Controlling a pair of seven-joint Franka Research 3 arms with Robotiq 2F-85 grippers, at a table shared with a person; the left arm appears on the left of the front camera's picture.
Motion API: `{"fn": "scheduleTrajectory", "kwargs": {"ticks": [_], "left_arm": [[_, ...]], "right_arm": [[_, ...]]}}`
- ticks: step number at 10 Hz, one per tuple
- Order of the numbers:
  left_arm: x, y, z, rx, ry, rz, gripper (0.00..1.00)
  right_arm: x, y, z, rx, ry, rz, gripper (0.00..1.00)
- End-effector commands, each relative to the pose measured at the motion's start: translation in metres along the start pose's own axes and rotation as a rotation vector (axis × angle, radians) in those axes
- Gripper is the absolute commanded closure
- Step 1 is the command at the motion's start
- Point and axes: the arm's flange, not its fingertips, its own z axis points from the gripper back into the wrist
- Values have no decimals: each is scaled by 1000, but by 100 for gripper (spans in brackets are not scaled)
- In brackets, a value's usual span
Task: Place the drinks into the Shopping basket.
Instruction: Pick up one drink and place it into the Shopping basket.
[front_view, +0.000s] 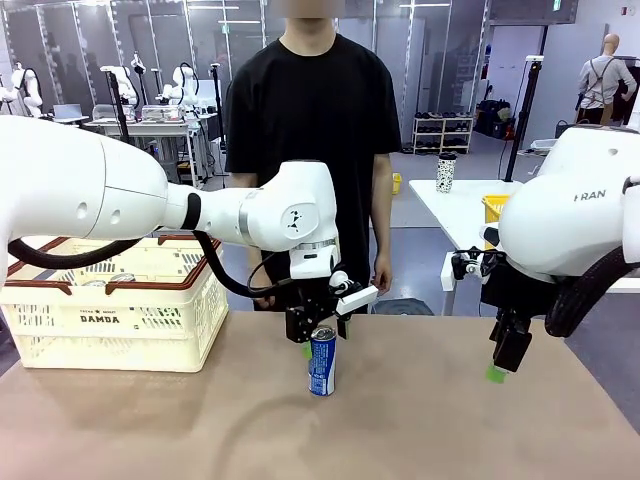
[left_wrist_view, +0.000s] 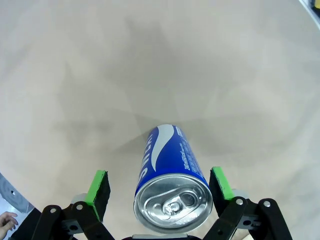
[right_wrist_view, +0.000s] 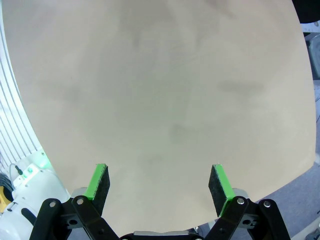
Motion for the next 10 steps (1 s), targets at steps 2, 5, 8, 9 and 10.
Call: {"fn": "scheduleTrajectory", "kwargs": {"ticks": [2,5,8,9,10], "left_arm": [[3,3,-1,0,-3,-4,8],[3,-1,-5,-14,13,-1,35],[2,-4,-5,-26,13,0,66],[2,-4,-5,-29,16,-1,73],[3,-5,-5,-27,13,-1,85]], "right_arm": [[-1,0,0,1,6,-2,0],[-1,0,0,1,6,-2,0],[-1,0,0,1,6,-2,0],[-1,0,0,1,6,-2,0],[-1,0,0,1,6,-2,0]]}}
